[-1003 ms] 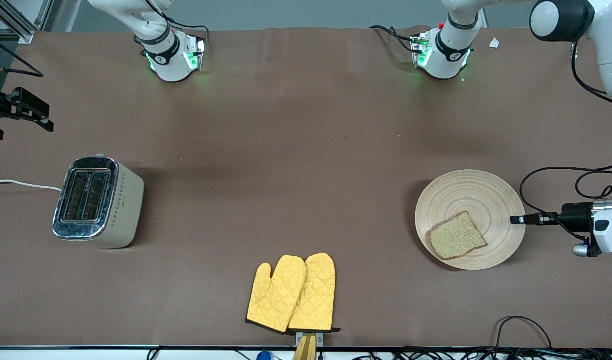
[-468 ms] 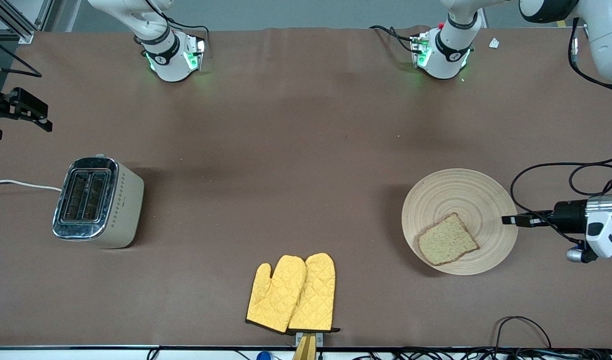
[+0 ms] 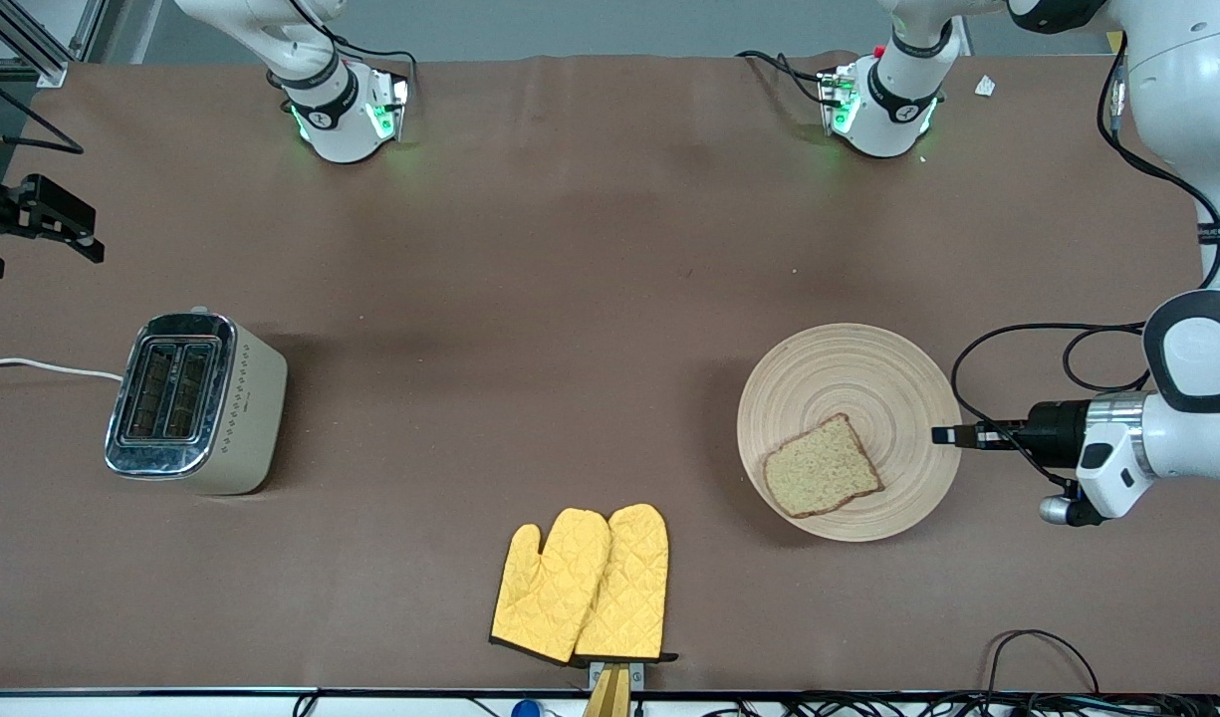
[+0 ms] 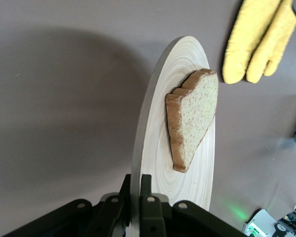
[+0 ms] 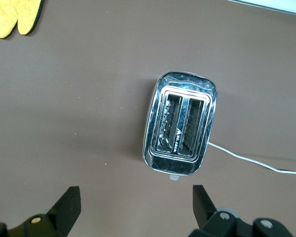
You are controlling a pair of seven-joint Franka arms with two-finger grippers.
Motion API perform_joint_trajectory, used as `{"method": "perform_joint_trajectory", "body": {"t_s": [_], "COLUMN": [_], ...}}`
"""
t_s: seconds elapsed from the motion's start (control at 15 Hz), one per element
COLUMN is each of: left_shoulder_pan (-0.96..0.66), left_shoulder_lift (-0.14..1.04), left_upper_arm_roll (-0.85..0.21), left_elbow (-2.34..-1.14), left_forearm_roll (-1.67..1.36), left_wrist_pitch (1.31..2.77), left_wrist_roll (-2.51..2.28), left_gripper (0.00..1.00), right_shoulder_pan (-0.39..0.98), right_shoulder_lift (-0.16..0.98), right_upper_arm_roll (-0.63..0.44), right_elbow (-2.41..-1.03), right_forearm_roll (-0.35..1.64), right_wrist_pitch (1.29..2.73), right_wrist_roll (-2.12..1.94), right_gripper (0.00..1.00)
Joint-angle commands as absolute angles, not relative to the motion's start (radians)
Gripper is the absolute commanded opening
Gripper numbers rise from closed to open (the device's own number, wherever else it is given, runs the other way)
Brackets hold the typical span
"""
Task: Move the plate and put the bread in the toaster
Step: 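Slide the plate toward the toaster with the left gripper while the right gripper approaches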
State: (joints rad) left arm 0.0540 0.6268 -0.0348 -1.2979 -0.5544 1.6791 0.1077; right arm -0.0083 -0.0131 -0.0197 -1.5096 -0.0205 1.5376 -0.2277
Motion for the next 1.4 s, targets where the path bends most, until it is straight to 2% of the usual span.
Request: {"method": "perform_joint_trajectory", "body": {"t_s": [0.0, 0.2, 0.4, 0.6, 0.74, 1.0, 1.2, 1.34], "left_shoulder_pan": [0.074, 0.071, 0.042, -0.001, -0.043, -0.152, -0.231, -0.264], "left_shoulder_lift": [0.612, 0.649, 0.675, 0.689, 0.748, 0.84, 0.864, 0.89], "left_upper_arm_roll": [-0.109, -0.162, -0.195, -0.236, -0.247, -0.247, -0.245, -0.245], "left_elbow": [-1.31, -1.318, -1.345, -1.414, -1.414, -1.425, -1.47, -1.476], "left_forearm_roll": [-0.56, -0.632, -0.739, -0.811, -0.874, -1.131, -1.282, -1.327], "left_wrist_pitch": [1.719, 1.799, 1.88, 2.024, 2.066, 2.179, 2.302, 2.318], "left_wrist_roll": [0.161, 0.274, 0.382, 0.394, 0.428, 0.61, 0.701, 0.707], "left_gripper": [0.0, 0.0, 0.0, 0.0, 0.0, 0.0, 0.0, 0.0], "right_shoulder_pan": [-0.014, -0.02, 0.006, 0.043, 0.08, 0.146, 0.195, 0.208], "right_shoulder_lift": [-0.003, 0.006, 0.055, 0.101, 0.132, 0.14, 0.21, 0.254], "right_upper_arm_roll": [-0.017, -0.018, -0.015, -0.015, -0.015, -0.012, -0.012, -0.012], "right_elbow": [-1.525, -1.612, -1.614, -1.617, -1.638, -1.807, -1.856, -1.871], "right_forearm_roll": [0.061, 0.124, 0.117, 0.112, 0.11, 0.126, 0.196, 0.241], "right_wrist_pitch": [1.552, 1.669, 1.686, 1.727, 1.779, 2.064, 2.219, 2.276], "right_wrist_roll": [-0.215, -0.21, -0.074, -0.007, 0.063, 0.075, 0.083, 0.083], "right_gripper": [1.0, 1.0, 1.0, 1.0, 1.0, 1.0, 1.0, 1.0]}}
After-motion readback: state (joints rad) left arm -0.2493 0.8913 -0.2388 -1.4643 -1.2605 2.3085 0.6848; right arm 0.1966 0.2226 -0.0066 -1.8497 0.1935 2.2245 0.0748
